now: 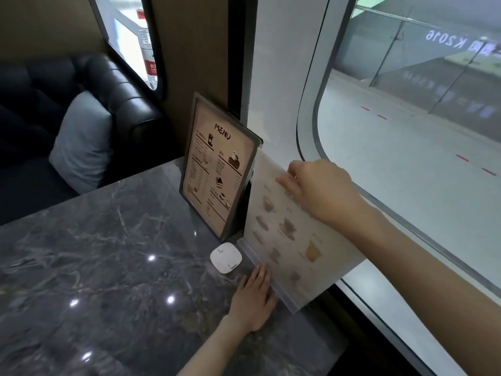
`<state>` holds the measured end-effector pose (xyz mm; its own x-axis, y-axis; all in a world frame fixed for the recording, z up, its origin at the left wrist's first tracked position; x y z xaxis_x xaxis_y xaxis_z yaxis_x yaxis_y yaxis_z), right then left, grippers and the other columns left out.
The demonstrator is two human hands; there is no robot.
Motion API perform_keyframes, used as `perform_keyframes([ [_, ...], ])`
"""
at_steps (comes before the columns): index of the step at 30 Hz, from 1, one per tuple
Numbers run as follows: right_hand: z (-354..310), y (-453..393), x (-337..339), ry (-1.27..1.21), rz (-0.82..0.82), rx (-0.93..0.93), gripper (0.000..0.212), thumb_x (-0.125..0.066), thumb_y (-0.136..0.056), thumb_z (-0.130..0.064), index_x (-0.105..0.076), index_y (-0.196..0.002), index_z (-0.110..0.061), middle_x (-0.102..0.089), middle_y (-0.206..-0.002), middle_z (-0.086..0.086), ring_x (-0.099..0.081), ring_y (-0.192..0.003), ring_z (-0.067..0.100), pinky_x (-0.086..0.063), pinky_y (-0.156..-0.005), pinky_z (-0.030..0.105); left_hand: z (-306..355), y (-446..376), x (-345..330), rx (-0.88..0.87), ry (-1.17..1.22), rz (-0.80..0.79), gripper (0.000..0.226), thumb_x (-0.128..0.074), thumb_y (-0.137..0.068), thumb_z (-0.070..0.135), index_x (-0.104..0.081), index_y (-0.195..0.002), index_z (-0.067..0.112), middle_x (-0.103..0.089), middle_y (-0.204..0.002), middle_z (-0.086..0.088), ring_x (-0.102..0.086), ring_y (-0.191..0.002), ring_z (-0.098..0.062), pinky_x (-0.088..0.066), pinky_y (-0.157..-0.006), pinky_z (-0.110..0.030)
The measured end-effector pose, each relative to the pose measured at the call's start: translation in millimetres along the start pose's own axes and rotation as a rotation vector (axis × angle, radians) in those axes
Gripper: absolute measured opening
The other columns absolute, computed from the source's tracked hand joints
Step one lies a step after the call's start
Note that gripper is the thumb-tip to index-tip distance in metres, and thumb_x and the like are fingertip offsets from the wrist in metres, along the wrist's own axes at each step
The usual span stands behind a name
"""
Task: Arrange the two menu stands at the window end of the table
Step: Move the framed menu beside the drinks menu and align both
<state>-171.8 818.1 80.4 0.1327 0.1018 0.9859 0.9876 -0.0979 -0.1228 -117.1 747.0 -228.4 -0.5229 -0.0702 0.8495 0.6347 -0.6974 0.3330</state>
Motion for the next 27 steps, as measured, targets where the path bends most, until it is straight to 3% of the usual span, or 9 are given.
perform_keyframes([
  [3,-3,1,0,0.119,0.006,0.036,0.033,-0.034,-0.097,-0.029,-0.047,-0.081,-0.004,-0.041,-0.063,0.007,-0.056,-0.075,0.037,-0.034,-0.058,0.034,0,-2,0,0.002,-0.001,-0.025,0.065,-0.020,-0.097,0.045,0.001,-0.149,0.012,0.005,-0.160,-0.002,0.007,-0.146,-0.013,0.002,-0.117,-0.035],
  [8,1,0,1,0.152,0.004,0.025,0.037,-0.032,-0.097,-0.033,-0.048,-0.081,-0.004,-0.036,-0.058,0.006,-0.049,-0.068,0.035,-0.032,-0.058,0.034,0,-3,1,-0.006,-0.022,-0.046,0.066,-0.019,-0.097,0.046,0.000,-0.149,0.012,0.004,-0.160,-0.003,0.006,-0.146,-0.013,0.001,-0.117,-0.036],
  [10,0,0,3,0.153,0.011,0.045,0.039,-0.033,-0.097,-0.034,-0.051,-0.083,-0.002,-0.045,-0.061,0.008,-0.051,-0.070,0.036,-0.033,-0.058,0.034,0,-3,1,-0.010,-0.019,-0.046,0.065,-0.019,-0.097,0.046,-0.001,-0.149,0.012,0.003,-0.160,-0.003,0.006,-0.146,-0.013,0.002,-0.117,-0.035],
  [12,0,-1,3,0.162,0.015,0.063,0.042,-0.033,-0.097,-0.034,-0.054,-0.089,0.001,-0.058,-0.076,0.018,-0.055,-0.075,0.039,-0.034,-0.059,0.035,0,-2,1,-0.014,-0.013,-0.050,0.065,-0.019,-0.097,0.047,-0.002,-0.149,0.012,0.003,-0.160,-0.003,0.006,-0.146,-0.013,0.002,-0.117,-0.035],
  [16,0,0,8,0.146,0.036,0.047,0.041,-0.034,-0.097,-0.031,-0.057,-0.092,0.003,-0.054,-0.072,0.016,-0.053,-0.070,0.036,-0.037,-0.060,0.036,-4,7,4,-0.018,-0.018,-0.042,0.065,-0.021,-0.097,0.046,-0.002,-0.149,0.011,0.003,-0.160,-0.004,0.006,-0.146,-0.014,0.004,-0.117,-0.034],
  [23,-11,-6,4,0.101,0.056,0.090,0.045,-0.033,-0.096,-0.036,-0.057,-0.091,0.002,-0.063,-0.083,0.020,-0.057,-0.077,0.040,-0.039,-0.061,0.037,-25,20,9,0.030,-0.039,-0.007,0.069,-0.021,-0.096,0.050,0.001,-0.149,0.013,0.006,-0.160,-0.002,0.008,-0.146,-0.014,0.003,-0.117,-0.031],
  [25,-12,-8,3,0.099,0.058,0.094,0.046,-0.031,-0.096,-0.037,-0.056,-0.090,0.001,-0.060,-0.078,0.017,-0.057,-0.078,0.038,-0.037,-0.060,0.035,-28,21,9,0.034,-0.044,-0.019,0.075,-0.015,-0.092,0.059,0.003,-0.149,0.014,0.007,-0.159,-0.001,0.009,-0.146,-0.013,0.002,-0.117,-0.032],
  [27,-12,-11,2,0.090,0.057,0.096,0.046,-0.030,-0.096,-0.037,-0.056,-0.090,0.000,-0.057,-0.077,0.016,-0.057,-0.079,0.038,-0.036,-0.060,0.034,-28,23,11,0.026,-0.039,-0.022,0.094,0.003,-0.074,0.072,0.003,-0.149,0.014,0.007,-0.159,-0.001,0.009,-0.146,-0.012,0.004,-0.116,-0.031],
])
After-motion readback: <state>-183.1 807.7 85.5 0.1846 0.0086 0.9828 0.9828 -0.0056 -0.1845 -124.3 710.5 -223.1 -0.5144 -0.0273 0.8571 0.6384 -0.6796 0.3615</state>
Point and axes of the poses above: each hand's wrist, its own y-axis away from the middle knuckle, its own x-axis out of the back of the hand, z = x × y, the point moved 9 cm from there along -y, towards the middle knuckle
